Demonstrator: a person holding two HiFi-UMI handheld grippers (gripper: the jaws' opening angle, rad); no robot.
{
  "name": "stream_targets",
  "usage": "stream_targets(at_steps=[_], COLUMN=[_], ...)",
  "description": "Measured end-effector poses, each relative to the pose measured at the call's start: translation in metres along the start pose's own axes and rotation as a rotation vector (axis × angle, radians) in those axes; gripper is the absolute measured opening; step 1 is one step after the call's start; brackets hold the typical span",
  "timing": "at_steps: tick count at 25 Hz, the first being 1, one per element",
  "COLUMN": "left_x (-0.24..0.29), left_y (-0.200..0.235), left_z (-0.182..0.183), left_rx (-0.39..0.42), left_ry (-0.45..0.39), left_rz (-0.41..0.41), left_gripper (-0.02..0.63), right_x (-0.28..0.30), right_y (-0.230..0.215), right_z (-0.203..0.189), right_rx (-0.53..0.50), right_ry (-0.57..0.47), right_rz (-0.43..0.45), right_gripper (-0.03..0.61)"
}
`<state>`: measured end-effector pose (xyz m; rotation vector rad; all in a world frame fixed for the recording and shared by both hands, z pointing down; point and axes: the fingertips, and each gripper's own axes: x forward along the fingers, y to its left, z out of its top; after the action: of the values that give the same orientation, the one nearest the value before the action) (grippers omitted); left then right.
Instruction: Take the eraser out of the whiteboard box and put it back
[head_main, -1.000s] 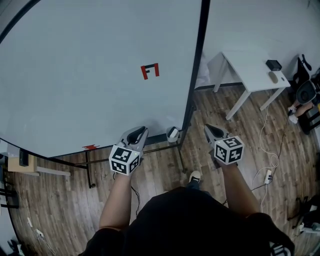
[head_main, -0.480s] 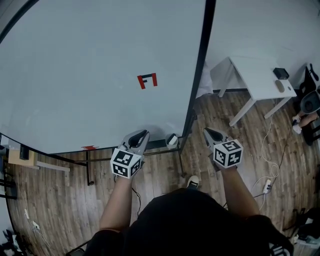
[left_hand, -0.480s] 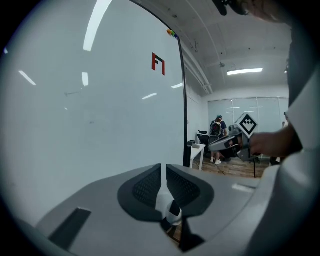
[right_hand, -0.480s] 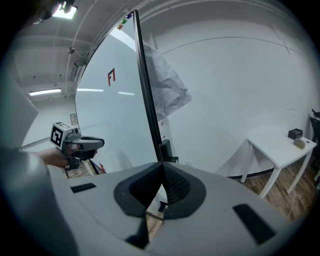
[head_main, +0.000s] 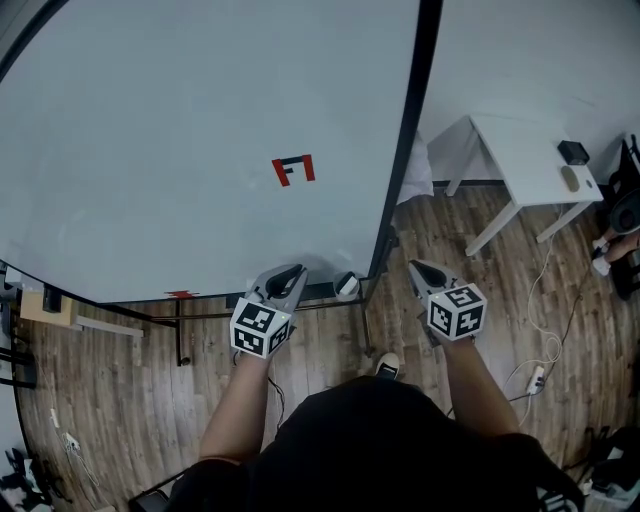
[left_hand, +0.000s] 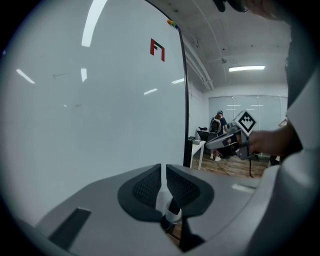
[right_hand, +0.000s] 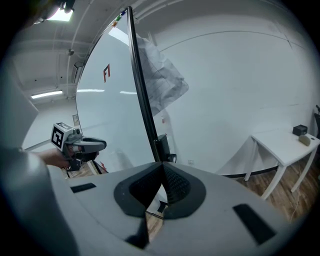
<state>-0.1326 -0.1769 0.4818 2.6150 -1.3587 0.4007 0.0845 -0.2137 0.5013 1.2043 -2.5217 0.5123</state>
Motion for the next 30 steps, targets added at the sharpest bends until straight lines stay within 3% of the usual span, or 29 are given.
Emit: stream_targets(at_steps=[30], left_x=[0.07], left_y=[-0.038], left_z=[-0.061], left_rx=[0.0], left_ry=[0.183], left_rz=[-0.152], left_gripper=[0.044], right_x=[0.001], right_y=[-0.02], right_z=[-0.041], right_rx=[0.031], right_ry=[0.071], right_rz=[-0.001], right_gripper=[-0.005])
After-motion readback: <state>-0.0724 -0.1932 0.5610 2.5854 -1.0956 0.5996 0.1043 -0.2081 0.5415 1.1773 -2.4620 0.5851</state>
